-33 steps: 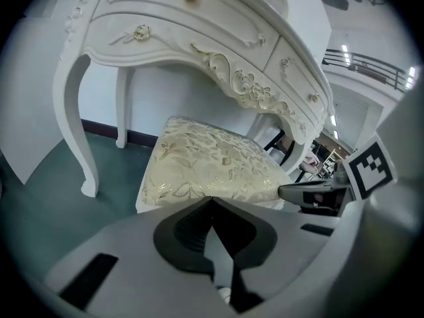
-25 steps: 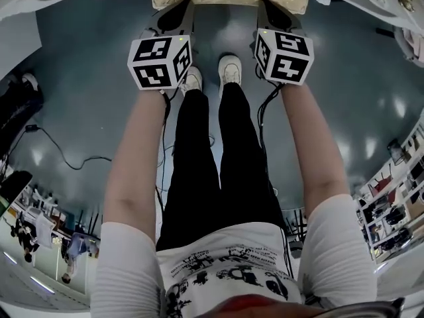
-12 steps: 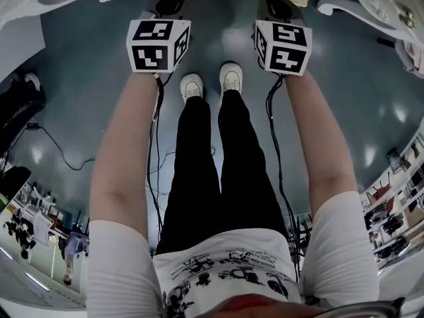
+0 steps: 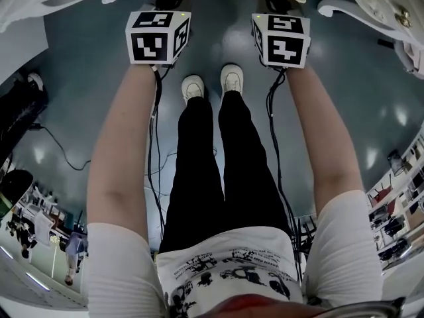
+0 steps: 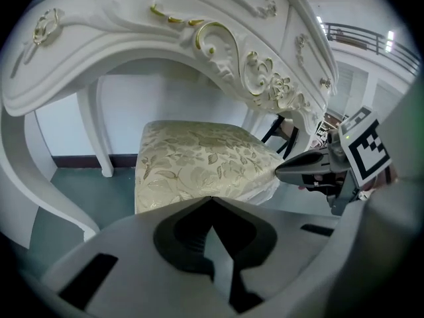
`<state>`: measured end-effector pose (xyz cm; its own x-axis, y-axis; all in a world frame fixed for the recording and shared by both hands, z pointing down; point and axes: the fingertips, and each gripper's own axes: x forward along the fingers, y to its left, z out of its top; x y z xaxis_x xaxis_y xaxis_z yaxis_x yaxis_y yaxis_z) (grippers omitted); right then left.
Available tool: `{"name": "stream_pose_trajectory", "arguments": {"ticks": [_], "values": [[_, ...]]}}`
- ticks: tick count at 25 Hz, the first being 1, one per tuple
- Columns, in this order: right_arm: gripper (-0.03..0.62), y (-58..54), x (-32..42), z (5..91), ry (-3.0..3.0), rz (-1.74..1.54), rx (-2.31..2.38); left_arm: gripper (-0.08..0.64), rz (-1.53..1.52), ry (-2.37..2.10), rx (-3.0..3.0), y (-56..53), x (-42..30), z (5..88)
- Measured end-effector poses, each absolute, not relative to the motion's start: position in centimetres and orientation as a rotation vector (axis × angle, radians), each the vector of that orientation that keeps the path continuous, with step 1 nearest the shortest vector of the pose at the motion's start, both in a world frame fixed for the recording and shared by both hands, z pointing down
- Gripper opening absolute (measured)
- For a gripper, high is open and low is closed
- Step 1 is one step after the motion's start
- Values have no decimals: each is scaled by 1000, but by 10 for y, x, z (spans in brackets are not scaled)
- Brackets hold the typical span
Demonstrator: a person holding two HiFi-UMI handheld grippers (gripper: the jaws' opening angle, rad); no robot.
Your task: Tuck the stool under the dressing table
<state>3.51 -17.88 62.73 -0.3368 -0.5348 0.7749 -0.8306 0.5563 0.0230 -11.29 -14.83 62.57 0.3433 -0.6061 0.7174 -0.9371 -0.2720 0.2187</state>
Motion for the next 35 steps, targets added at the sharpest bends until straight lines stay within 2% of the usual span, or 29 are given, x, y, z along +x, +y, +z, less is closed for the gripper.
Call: {"name": "stream_pose_trajectory", "arguments": {"ticks": [4, 9, 19, 27, 35], "values": [[17, -166, 34, 597, -2047, 508, 1106, 20, 653, -1338, 1966, -134, -109, 605], [17, -145, 27, 529, -2126, 557, 1137, 20, 567, -1348, 2012, -119, -105, 542], [17, -108, 17, 349, -2318, 559, 1242, 20, 304, -1386, 2272, -100, -83, 338], [17, -94, 26, 198, -2488, 343, 1277, 20, 170, -1428, 2426, -91, -88, 188], [17, -91, 51, 82, -2581, 209, 1334, 20, 4, -1546, 2508, -84, -87, 59]]}}
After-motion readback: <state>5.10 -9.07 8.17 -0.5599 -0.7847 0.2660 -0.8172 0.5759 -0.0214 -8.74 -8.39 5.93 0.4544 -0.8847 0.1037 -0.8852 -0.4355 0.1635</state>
